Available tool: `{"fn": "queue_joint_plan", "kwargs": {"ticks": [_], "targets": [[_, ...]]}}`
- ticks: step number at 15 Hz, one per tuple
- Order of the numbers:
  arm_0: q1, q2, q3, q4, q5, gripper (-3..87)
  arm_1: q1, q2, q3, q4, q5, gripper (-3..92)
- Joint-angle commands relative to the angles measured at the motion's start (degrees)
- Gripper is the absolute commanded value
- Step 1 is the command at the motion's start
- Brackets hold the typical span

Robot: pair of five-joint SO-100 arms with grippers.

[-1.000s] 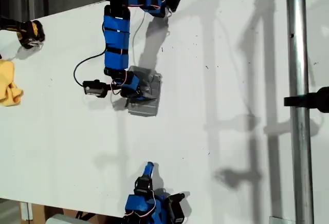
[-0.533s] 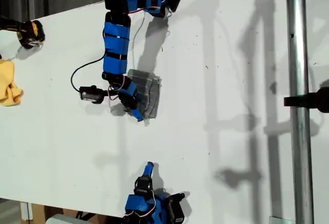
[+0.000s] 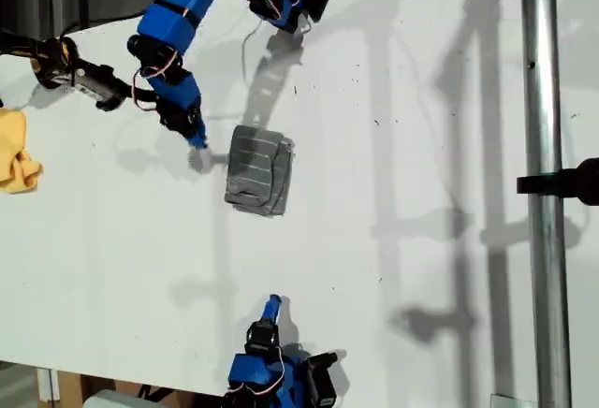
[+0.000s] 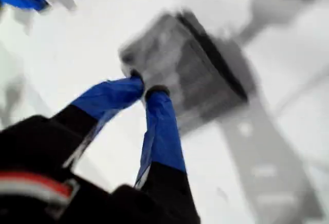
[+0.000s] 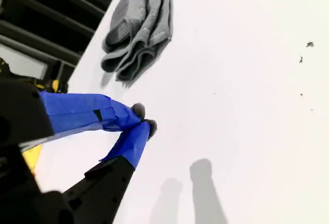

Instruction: Grasp corners of a towel and fold twice.

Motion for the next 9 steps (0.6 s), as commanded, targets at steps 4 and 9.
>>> {"fn": "queue_joint_plan", "kwargs": {"ticks": [4,9], "targets": [[2.5,0.4,3.7,-3.3,-1.1,-0.8,-15.9,34.6,37.5,11.5,21.8,-0.2],[-0.9,0.4,5.6,1.4,-11.5,-0.4,-28.6,78.7,70.7,5.7,37.3,-0.1]]}}
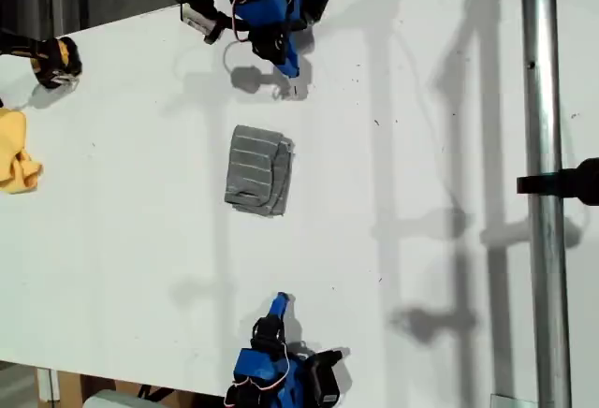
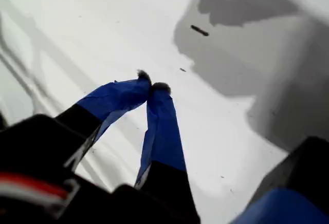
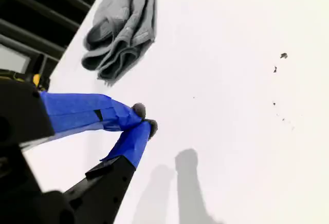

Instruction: Grasp corners of a towel and fold twice.

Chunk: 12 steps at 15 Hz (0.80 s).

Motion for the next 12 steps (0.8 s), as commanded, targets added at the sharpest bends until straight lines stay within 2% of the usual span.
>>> {"fn": "queue_joint_plan", "kwargs": {"ticks": [1,2,4,5,6,7,12], "targets": [[-4.6,0.3,0.3,6.0,-7.3,-0.1,0.8,4.1,1.0,-0.5,0.1,0.8],[-4.7,0.3,0.3,6.0,4.8,-0.1,1.6,4.2,1.1,-0.4,-1.1,3.7],[-2.5,0.2,0.3,6.1,17.0,-0.2,-0.1,4.7,1.1,-0.2,-1.1,6.9],[-2.4,0.3,0.3,6.1,17.6,-0.2,0.1,4.7,1.1,0.4,-4.3,7.5],[-2.4,0.3,0.3,6.1,17.6,-0.2,0.3,4.7,1.1,1.7,-11.3,7.9],[-2.5,0.3,0.3,6.1,17.6,-0.2,0.1,4.8,1.1,1.7,-12.8,8.0],[-2.5,0.3,0.3,6.1,17.6,-0.2,0.1,4.8,1.1,1.7,-12.7,8.0]]}}
